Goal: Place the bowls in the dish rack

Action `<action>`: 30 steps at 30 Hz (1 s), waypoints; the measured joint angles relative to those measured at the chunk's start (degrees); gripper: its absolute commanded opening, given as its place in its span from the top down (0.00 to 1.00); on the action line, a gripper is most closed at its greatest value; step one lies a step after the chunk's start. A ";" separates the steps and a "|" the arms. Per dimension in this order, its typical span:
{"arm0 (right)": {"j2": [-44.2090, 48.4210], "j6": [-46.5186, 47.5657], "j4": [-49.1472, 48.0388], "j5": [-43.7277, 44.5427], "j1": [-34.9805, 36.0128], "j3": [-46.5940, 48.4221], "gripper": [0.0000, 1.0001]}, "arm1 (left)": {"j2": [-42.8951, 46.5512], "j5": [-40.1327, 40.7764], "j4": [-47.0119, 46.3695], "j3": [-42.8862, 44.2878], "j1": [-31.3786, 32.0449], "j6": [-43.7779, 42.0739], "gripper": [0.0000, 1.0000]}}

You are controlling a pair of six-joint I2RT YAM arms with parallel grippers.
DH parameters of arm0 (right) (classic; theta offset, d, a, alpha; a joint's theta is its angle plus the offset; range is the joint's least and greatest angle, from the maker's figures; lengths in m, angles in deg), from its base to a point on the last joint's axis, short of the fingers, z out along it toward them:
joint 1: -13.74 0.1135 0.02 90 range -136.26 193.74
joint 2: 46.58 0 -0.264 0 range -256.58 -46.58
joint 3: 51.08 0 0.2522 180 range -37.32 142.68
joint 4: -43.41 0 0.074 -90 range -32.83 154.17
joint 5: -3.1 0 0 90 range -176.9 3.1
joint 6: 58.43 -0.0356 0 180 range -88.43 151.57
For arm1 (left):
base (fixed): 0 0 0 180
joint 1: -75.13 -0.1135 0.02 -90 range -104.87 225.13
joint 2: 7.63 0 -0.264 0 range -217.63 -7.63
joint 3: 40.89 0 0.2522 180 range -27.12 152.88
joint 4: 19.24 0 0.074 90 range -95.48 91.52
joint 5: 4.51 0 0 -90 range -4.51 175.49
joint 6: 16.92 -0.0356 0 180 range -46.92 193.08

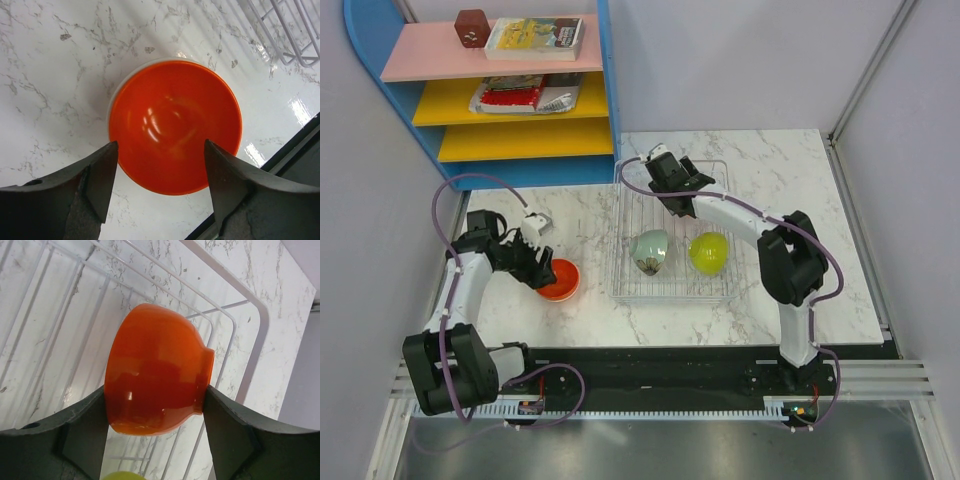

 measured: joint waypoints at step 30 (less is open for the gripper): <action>-12.52 5.62 -0.57 10.38 -0.26 7.56 1.00 | -4.68 0.76 6.80 2.84 -0.33 -6.60 0.00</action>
